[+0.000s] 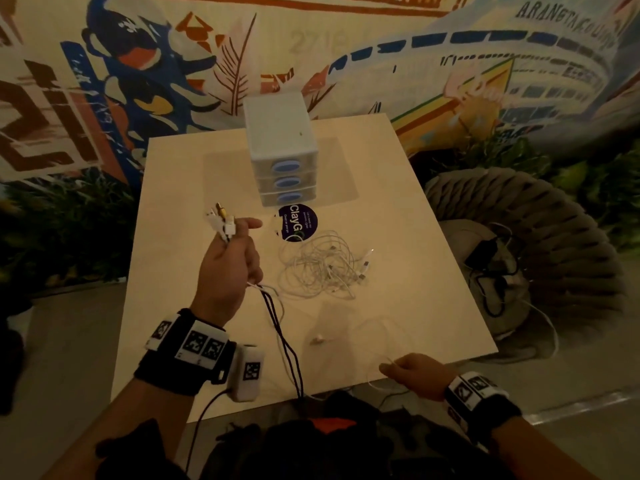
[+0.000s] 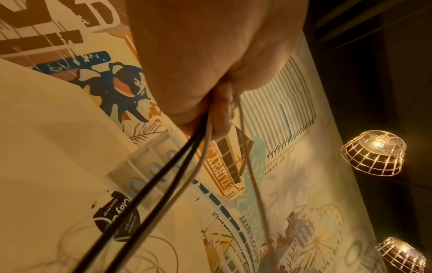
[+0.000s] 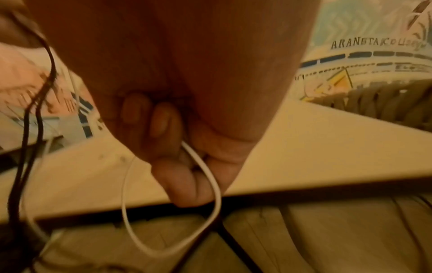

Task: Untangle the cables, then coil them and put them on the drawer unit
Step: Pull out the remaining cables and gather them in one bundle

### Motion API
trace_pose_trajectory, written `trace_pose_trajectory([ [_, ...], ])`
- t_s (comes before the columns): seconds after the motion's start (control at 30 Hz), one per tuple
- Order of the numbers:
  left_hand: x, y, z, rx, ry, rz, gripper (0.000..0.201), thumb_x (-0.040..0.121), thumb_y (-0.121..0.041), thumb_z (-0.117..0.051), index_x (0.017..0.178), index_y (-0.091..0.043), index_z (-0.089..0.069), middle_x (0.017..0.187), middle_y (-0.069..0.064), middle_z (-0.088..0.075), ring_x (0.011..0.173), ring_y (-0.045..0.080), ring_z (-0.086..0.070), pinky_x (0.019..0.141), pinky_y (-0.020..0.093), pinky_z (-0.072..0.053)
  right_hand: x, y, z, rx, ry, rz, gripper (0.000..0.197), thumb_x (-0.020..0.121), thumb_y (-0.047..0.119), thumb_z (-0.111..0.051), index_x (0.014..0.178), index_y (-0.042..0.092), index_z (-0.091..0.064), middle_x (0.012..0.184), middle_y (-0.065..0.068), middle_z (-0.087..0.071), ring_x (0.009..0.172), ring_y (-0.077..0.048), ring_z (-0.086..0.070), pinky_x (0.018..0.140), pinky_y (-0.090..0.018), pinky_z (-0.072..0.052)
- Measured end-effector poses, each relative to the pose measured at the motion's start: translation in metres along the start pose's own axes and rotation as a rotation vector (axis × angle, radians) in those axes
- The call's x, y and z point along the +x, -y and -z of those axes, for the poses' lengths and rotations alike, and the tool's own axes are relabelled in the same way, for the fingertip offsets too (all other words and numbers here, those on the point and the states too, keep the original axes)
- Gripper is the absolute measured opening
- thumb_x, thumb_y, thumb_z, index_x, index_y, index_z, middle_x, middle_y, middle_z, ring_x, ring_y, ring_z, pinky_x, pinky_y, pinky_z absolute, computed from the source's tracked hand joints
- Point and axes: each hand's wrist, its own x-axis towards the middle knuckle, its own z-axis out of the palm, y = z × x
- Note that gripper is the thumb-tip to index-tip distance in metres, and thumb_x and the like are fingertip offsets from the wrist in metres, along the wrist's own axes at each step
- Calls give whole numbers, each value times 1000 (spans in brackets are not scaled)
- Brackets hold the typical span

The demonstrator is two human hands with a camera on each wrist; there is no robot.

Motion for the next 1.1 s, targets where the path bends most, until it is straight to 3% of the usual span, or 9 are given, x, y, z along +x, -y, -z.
trace_pose_trajectory([
  [0.2, -4, 3, 13, 36, 37, 35, 32, 110, -36, -34, 101, -15, -57, 59, -1, -26, 42, 16, -39, 48, 27, -45, 3, -58, -47, 114, 56, -214, 43, 104, 52, -41, 75, 22, -52, 68, 4, -51, 57, -9, -50, 59, -22, -47],
  [0.37, -4, -2, 22, -85, 54, 167, 37, 109, -44, -36, 89, -21, -56, 60, -1, -21, 42, 10, -17, 42, 20, -18, 4, -72, -63, 55, 44, -225, 45, 103, 55, -41, 79, 24, -64, 76, 6, -69, 70, -12, -68, 69, -23, -53],
  [0.53, -19, 0, 4, -133, 172, 261, 39, 108, -44, -36, 81, -21, -53, 56, -4, -25, 44, 9, -16, 43, 23, -13, 15, -55, -68, -88, 43, -98, 34, 95, 62, -50, 90, 32, -66, 94, 8, -73, 91, -13, -69, 85, -32, -56],
  [0.63, -30, 1, -6, -97, 302, 277, 40, 108, -41, -35, 79, -20, -52, 57, -2, -23, 44, 10, -16, 43, 23, -14, 18, -33, -67, -231, 90, -31, 51, 81, 72, -57, 119, 38, -63, 123, 10, -68, 109, -10, -65, 95, -34, -54],
  [0.73, -42, 2, -12, -67, 404, 288, 39, 108, -40, -35, 79, -19, -52, 60, 3, -20, 47, 15, -12, 45, 25, -15, 5, 15, -45, -301, 35, 74, 57, 83, 67, -62, 126, 31, -65, 122, 10, -69, 107, -11, -67, 93, -33, -55],
  [0.83, -51, 4, -15, -56, 481, 240, 38, 108, -38, -35, 81, -16, -50, 58, 3, -22, 47, 16, -18, 47, 27, -27, -27, 79, -12, -129, -178, 314, 55, 80, 67, -69, 128, 41, -59, 114, 21, -67, 96, 3, -65, 84, -23, -54],
  [0.93, -53, 3, -17, 16, 567, 166, 37, 108, -40, -34, 87, -15, -52, 55, 5, -33, 46, 23, -38, 55, 34, -42, -46, 143, 11, 106, -265, 552, 71, 79, 59, -77, 142, 40, -47, 134, 23, -58, 116, 6, -57, 96, -17, -49],
  [1.0, -54, -2, -20, 75, 614, 127, 36, 108, -38, -34, 91, -12, -51, 56, 10, -40, 53, 29, -51, 62, 39, -49, -43, 175, 15, 168, -192, 561, 61, 83, 50, -78, 136, 35, -53, 133, 19, -61, 118, 2, -58, 101, -20, -47],
  [1.1, -51, -11, -18, 116, 625, 82, 35, 106, -36, -34, 91, -8, -50, 57, 13, -47, 59, 33, -60, 64, 43, -55, -28, 199, 7, 184, -183, 510, 20, 96, 31, -69, 114, 22, -66, 109, 8, -72, 95, -10, -67, 92, -32, -55],
])
